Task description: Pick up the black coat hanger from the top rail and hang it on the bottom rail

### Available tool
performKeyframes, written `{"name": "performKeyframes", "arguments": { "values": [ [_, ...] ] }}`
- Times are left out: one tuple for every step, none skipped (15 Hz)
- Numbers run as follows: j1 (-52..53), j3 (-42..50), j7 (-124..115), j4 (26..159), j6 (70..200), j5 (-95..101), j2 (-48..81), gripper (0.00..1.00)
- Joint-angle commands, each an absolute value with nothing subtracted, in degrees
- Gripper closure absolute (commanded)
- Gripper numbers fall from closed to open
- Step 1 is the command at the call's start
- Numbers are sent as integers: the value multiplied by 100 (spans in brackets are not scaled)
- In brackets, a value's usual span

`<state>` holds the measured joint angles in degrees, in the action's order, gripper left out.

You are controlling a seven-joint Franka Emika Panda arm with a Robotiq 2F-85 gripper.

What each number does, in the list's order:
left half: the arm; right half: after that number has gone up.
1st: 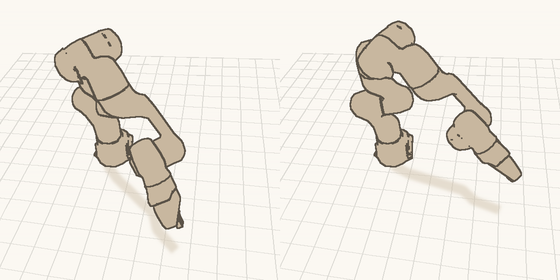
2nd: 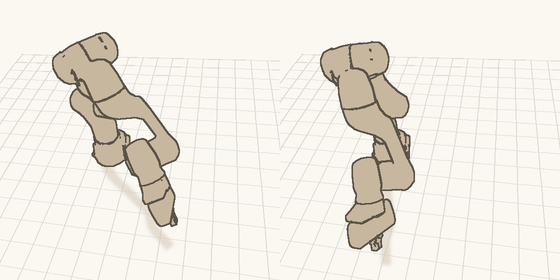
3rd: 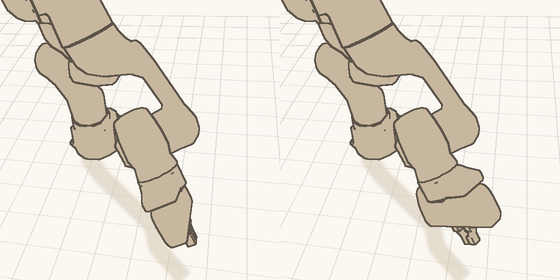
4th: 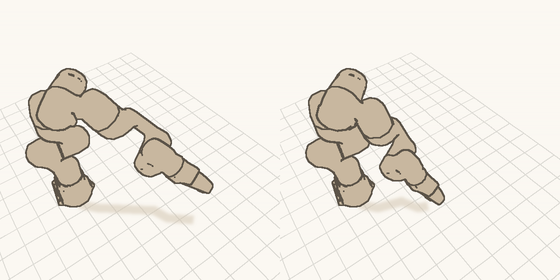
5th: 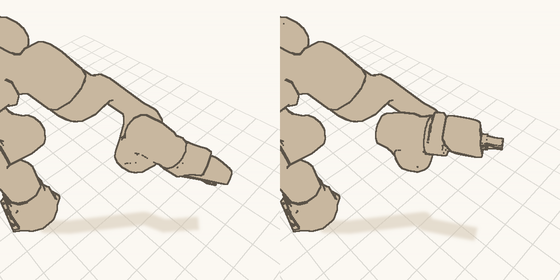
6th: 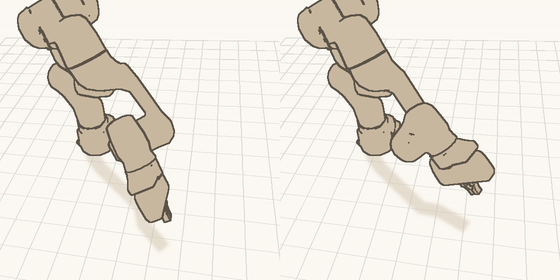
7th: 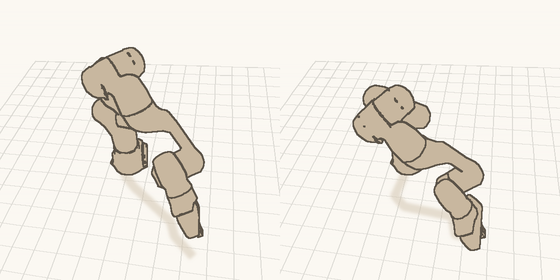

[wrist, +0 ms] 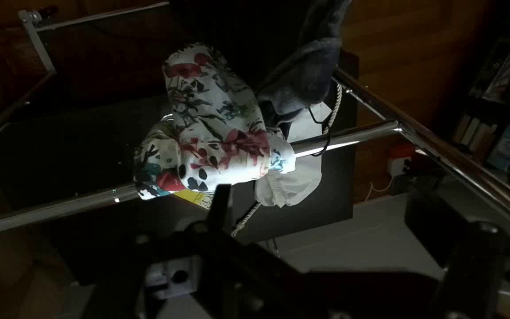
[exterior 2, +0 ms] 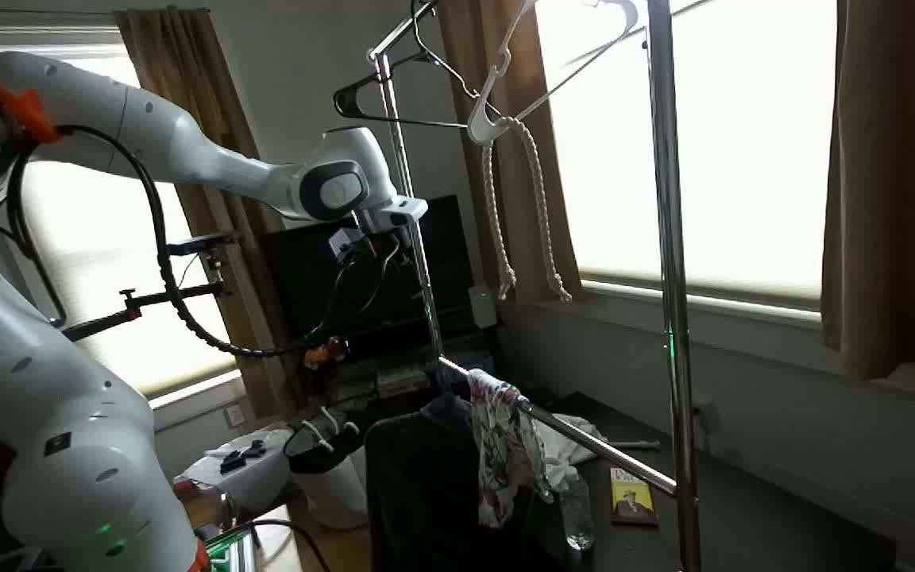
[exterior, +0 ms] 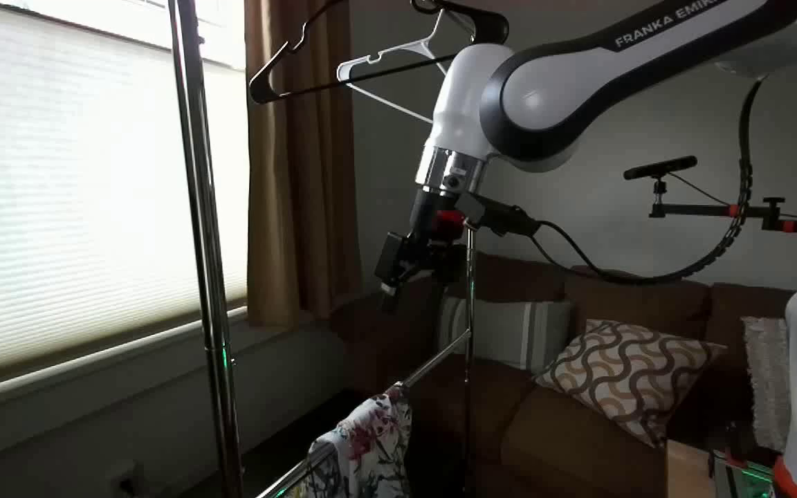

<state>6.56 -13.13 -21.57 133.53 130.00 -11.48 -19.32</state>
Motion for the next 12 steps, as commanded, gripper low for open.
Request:
{"name": "performKeyframes", "arguments": {
  "values": [
    [701,-1270,-2172,13342,12986,-1126,-1928,0],
    [775,-1245,-2055,13403,13020,-1241,-2083,0],
    [813,-1261,-2015,13447,13055,-1246,-2209,0],
    [852,-1282,-1967,13496,13094,-1223,-2349,0],
    [904,-1273,-1870,13554,13117,-1236,-2520,0],
    [968,-1195,-1646,13619,13047,-1284,-2719,0],
    [1031,-1119,-1348,13677,12998,-1267,-2895,0],
    [1093,-1012,-1034,13793,13067,-1296,-3146,0],
    [1155,-904,-802,13855,13094,-1365,-3347,0],
    [1194,-801,-595,13904,13079,-1384,-3543,0],
    [1022,-864,-768,13930,13056,-1146,-3680,0],
    [853,-917,-941,13938,13062,-963,-3738,0]
  ]
}}
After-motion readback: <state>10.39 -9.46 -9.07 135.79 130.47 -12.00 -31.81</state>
